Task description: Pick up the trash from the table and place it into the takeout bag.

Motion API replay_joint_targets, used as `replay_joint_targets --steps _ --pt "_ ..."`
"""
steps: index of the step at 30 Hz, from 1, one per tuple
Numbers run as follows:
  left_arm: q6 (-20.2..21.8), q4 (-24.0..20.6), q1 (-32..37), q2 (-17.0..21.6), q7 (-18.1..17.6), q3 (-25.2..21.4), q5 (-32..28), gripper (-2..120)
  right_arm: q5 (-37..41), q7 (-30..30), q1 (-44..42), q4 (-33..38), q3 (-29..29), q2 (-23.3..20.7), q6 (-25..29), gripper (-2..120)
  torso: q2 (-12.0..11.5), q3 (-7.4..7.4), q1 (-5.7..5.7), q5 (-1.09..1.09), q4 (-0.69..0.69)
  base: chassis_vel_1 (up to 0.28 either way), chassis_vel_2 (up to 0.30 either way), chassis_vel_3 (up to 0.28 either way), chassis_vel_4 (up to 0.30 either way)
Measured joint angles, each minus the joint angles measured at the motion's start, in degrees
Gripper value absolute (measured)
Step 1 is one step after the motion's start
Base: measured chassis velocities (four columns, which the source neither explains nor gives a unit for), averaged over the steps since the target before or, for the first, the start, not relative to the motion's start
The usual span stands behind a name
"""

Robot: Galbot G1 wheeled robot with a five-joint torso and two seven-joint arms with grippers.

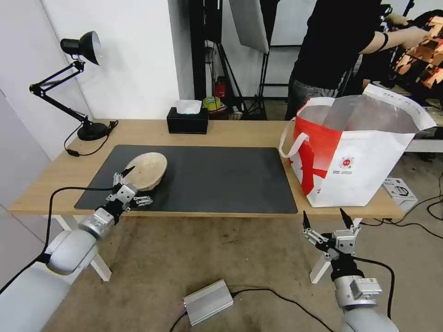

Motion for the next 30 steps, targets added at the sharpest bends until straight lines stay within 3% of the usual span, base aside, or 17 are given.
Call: replay_joint_targets --steps 13,28,30 --pt "-0.01 3.1 -1.07 -0.06 -0.01 0.88 0.0 100 -0.18 -0.01 -0.05 -0.09 0.06 0.23 -0.01 100 0.0 0.0 0.0 0.0 0.0 0.0 0.0 0.0 0.0" --pt "-0.03 3.68 -1.47 0.95 -0.01 0.13 -0.34 100 -0.24 -0.01 0.19 -0.59 -0.24 0.28 -0.01 100 0.0 0.0 0.0 0.0 0.0 0.0 0.0 0.0 0.0" --pt "-0.07 3.63 -1.44 1.03 -0.01 0.08 -0.36 91 -0.3 0.0 0.22 -0.61 -0.29 0.42 -0.01 100 0.0 0.0 0.0 0.0 0.0 0.0 0.0 0.0 0.0"
